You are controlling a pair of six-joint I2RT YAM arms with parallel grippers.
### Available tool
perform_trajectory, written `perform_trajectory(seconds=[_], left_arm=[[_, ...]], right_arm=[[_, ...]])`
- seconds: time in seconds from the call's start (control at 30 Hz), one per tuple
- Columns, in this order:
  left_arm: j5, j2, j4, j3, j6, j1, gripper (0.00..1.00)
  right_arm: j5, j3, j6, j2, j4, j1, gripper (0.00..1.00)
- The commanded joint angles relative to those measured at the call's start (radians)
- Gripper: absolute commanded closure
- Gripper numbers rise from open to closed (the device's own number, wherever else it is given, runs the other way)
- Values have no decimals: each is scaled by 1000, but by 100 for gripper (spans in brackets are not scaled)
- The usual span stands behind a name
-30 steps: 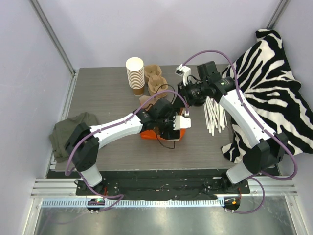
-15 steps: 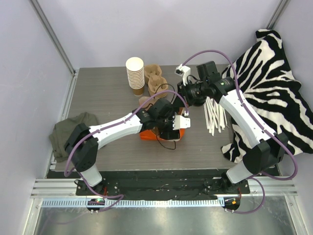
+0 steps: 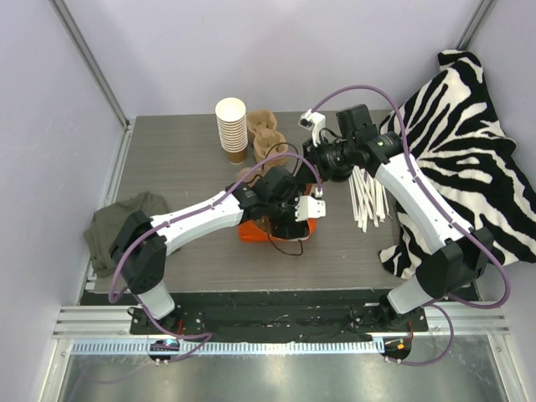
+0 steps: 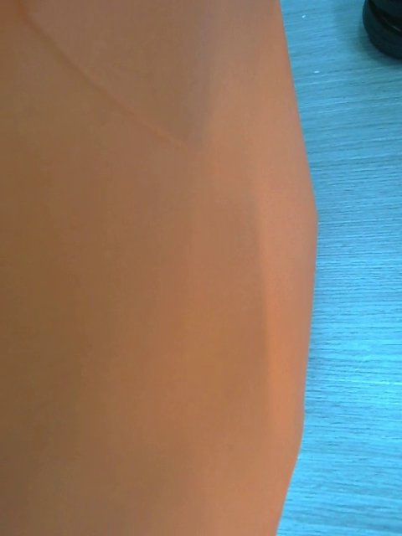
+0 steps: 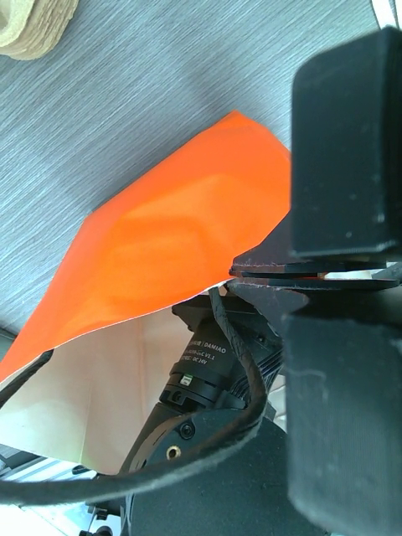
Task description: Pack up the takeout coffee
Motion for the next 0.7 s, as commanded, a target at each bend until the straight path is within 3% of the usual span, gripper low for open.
perform_trajectory(seconds=[0.0,0.67], left_arm=[[-21,-68,16,57,-43,37,0],[5,-159,56,14,-31,57,0]], right_arm=[[20,-1,-15,-29,-115,5,99],[42,9,-27,-26,-114,4,99]])
